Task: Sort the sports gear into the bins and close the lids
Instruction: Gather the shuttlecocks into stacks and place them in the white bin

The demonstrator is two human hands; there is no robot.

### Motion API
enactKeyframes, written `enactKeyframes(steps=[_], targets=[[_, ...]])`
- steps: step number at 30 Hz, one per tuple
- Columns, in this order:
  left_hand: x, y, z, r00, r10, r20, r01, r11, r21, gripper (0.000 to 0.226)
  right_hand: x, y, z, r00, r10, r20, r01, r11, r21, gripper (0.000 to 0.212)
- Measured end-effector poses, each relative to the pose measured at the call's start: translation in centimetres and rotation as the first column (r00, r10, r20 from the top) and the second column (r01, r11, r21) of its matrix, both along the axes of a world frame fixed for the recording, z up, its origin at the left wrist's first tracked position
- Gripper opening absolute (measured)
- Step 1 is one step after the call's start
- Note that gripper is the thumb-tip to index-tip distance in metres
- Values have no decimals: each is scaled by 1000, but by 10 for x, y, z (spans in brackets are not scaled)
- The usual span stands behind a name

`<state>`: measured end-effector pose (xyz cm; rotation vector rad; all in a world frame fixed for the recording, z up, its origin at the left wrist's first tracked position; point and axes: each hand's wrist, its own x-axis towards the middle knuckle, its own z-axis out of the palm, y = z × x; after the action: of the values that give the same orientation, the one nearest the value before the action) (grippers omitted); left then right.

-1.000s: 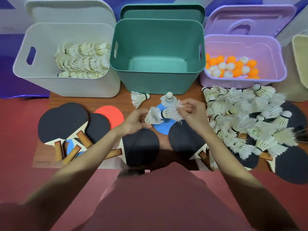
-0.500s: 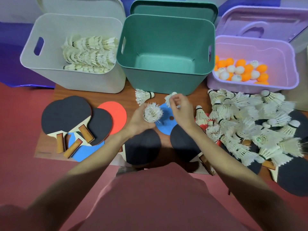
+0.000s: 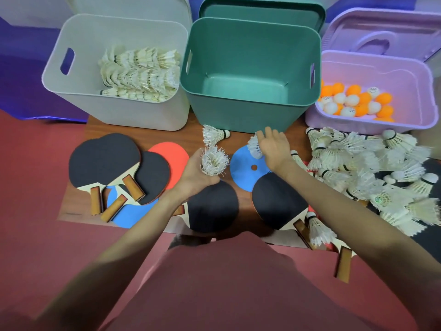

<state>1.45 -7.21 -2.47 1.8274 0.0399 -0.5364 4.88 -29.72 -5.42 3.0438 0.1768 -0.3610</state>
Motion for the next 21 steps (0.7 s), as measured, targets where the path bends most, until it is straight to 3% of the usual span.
enactKeyframes(steps=[1,3,5,7,9,12,15,17,21], targets=[[1,4,1,1000,-7,2,7,1000,0,54,-1,-1,1,998,-59,35,57,997,49,42],[3,14,2,1000,-27,2,27,999,21,53,-9,2,10,963,-263,68,221,905,363,40],[6,22,4,998,-54,14,53,998,42,52,-23,8,23,905,-425,11,294,644,707,44],[10,29,4,997,-73,14,72,996,53,53,-36,18,36,904,-424,-48,255,447,858,56],[14,36,4,996,-93,13,92,993,68,54,-46,28,45,924,-376,-66,204,340,918,67],[18,44,5,991,-130,31,128,989,76,52,-48,39,47,929,-364,-70,192,311,931,47],[22,52,3,989,-141,39,138,988,69,50,-48,55,58,885,-457,-85,198,206,958,20],[24,57,1,990,-132,48,129,990,56,52,-46,66,71,866,-500,-21,123,173,977,14],[29,59,5,990,-112,83,114,993,-23,55,-39,87,91,870,-463,167,-32,285,958,14]])
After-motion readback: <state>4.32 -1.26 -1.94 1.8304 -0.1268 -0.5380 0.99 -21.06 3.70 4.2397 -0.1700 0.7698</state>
